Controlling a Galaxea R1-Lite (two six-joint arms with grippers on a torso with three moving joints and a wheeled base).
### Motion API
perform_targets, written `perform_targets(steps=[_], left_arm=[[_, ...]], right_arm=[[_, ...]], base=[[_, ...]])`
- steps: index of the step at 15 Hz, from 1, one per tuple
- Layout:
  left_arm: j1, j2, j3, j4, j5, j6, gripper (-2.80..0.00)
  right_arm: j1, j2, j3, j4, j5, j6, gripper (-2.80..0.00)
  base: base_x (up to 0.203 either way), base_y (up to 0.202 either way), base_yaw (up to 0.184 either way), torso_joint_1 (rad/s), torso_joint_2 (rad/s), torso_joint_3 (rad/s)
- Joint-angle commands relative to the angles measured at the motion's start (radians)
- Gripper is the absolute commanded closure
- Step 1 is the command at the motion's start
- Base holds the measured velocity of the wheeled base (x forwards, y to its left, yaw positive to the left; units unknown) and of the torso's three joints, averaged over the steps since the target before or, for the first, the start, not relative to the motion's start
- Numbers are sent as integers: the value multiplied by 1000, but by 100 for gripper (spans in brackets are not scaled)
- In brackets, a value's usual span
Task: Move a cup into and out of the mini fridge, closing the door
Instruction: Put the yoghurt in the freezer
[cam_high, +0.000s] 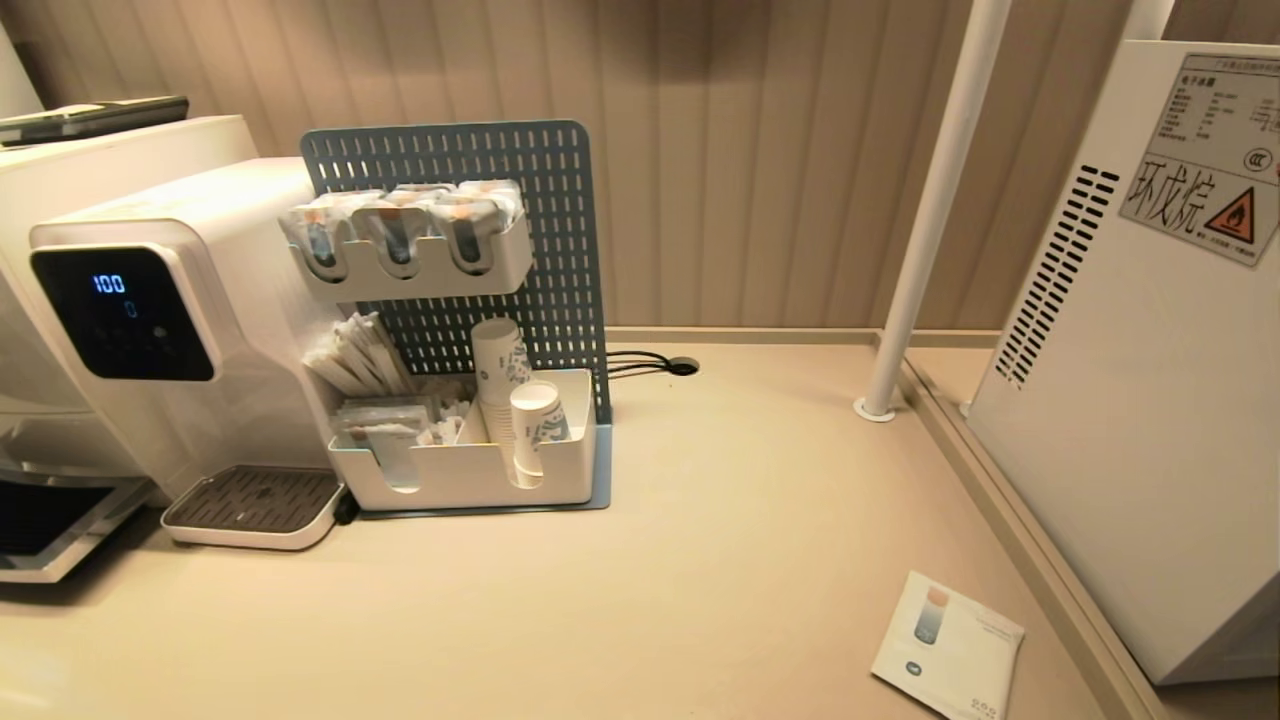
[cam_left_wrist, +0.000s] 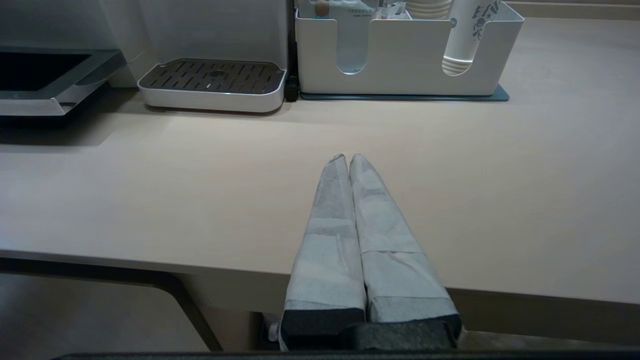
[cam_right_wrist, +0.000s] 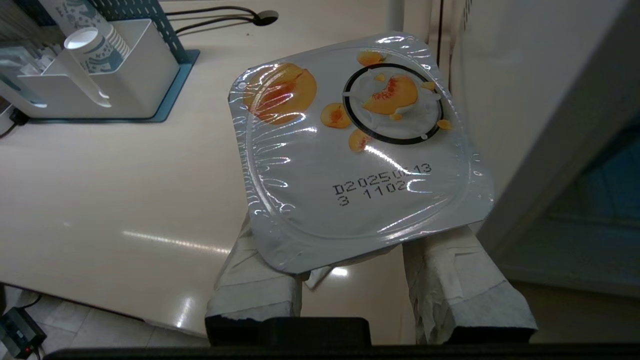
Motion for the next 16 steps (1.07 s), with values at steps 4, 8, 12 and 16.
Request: perform_targets(steps=[4, 8, 12, 16], left_arm=[[1, 2, 2, 0, 0, -1, 0], [1, 2, 2, 0, 0, -1, 0], [1, 1, 2, 0, 0, -1, 0], [0, 2, 2, 0, 0, -1, 0]], right_arm=[[-75, -373, -91, 423, -69, 174, 0], [-83, -369, -238, 494, -104, 207, 0], [-154, -361, -323, 501, -110, 176, 0], [-348, -345, -363, 530, 39, 158, 0]], base=[[0, 0, 0, 0, 0, 0], [0, 0, 0, 0, 0, 0], [0, 0, 0, 0, 0, 0], [0, 0, 0, 0, 0, 0]])
